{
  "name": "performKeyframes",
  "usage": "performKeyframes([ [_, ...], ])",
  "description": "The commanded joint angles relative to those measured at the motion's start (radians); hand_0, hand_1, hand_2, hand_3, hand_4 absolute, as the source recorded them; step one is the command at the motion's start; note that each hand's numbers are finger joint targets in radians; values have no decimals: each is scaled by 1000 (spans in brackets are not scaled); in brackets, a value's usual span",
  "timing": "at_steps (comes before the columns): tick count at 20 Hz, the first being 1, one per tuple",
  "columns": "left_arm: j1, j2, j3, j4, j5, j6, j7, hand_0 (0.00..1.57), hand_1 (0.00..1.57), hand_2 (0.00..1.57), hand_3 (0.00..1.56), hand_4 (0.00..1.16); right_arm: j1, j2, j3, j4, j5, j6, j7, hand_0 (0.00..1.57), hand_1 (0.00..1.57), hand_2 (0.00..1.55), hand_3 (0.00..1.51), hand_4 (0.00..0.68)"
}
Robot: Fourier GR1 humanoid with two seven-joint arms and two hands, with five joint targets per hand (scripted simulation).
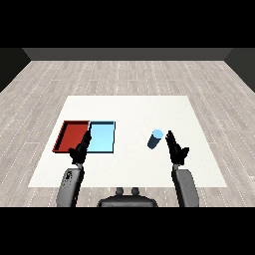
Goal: Pick the blue can and put it in the blue box
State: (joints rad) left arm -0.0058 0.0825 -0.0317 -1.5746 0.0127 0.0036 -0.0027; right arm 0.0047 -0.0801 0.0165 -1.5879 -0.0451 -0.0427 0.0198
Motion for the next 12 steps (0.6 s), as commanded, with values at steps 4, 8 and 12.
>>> performKeyframes([
  [4, -2, 14, 36, -1, -27, 3, -10, 0, 0, 0, 0, 0, -105, -35, -47, 110, 31, 26, -11, 0, 0, 0, 0, 0],
  [8, -16, -17, 68, -61, 67, -46, -242, 0, 0, 0, 0, 0, -129, -22, -72, 86, -110, 158, -197, 0, 0, 0, 0, 0],
  [12, -21, 11, 88, -71, 109, -98, -223, 0, 0, 0, 0, 0, -147, -45, -104, 162, -136, 224, -280, 0, 0, 0, 0, 0],
])
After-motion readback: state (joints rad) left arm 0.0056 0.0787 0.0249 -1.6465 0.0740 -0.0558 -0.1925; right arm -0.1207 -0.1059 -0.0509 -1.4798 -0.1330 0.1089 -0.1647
